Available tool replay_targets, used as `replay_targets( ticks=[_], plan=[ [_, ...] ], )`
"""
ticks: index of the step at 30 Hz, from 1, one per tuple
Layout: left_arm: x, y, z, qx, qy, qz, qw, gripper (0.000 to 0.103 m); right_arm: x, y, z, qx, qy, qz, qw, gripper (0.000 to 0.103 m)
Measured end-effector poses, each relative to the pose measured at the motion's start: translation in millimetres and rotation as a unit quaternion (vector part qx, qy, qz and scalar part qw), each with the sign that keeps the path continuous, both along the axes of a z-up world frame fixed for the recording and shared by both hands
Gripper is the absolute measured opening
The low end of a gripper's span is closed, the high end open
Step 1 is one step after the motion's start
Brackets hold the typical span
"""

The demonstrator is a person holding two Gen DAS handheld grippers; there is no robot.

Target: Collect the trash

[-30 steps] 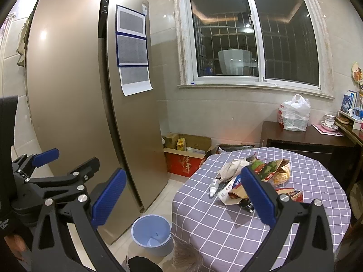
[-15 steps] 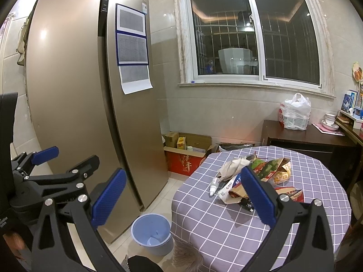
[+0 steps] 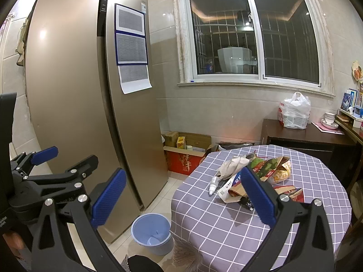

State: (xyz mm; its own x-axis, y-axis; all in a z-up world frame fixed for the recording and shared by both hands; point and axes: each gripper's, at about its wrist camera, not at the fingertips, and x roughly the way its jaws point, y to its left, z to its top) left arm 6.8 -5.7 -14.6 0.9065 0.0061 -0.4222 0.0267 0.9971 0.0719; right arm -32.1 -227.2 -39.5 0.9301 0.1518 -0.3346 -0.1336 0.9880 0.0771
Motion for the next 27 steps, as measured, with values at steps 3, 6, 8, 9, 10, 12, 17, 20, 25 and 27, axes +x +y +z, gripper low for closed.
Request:
replay_targets(
  ticks=[3, 6, 8, 9, 10, 12, 17, 20, 25, 27],
  plan=[
    [0.0, -0.3, -0.3, 0.001, 0.0, 0.001, 1.0, 0.098, 0.8, -0.4, -0.7, 0.0, 0.0, 0.0, 1.0, 0.099],
    [0.1, -0.3, -0.3, 0.0, 0.0, 0.0, 1.0, 0.098, 0.4, -0.4, -2.2, 0.0, 0.001, 0.0, 1.0, 0.099],
    [0.1, -0.2, 0.2, 0.0, 0.0, 0.0, 1.0, 0.098, 0.3, -0.3, -2.5, 0.0, 0.002, 0.0, 1.0, 0.099],
    [0.2, -0.4, -0.2, 0.0, 0.0, 0.0, 1.0, 0.098, 0.3, -0.3, -2.5, 0.0, 0.002, 0.0, 1.0, 0.099],
    [0.2, -0.3, 0.1, 0.0, 0.0, 0.0, 1.0, 0.098, -0.1, -1.3, -4.0, 0.001, 0.002, 0.0, 1.0, 0.099],
    [0.2, -0.5, 0.0, 0.001, 0.0, 0.0, 1.0, 0.098, -0.5, -1.8, -6.7, 0.001, 0.003, 0.0, 1.0, 0.099],
    [-1.3, 0.0, -2.5, 0.0, 0.001, 0.0, 1.0, 0.098, -0.9, -1.1, -11.0, 0.002, 0.006, 0.0, 1.0, 0.099],
    [-2.5, -0.3, -5.6, 0.001, 0.001, 0.0, 1.0, 0.098, -0.8, -1.0, -10.6, 0.004, 0.009, 0.001, 1.0, 0.099],
    [-2.8, 0.1, -7.8, 0.001, 0.003, -0.001, 1.0, 0.098, 1.6, -0.5, -9.1, 0.005, 0.013, 0.001, 1.0, 0.099],
    [-3.7, 0.2, -8.8, 0.002, 0.004, -0.001, 1.0, 0.098, 1.6, -0.3, -9.3, 0.005, 0.014, 0.001, 1.0, 0.099]
  ],
)
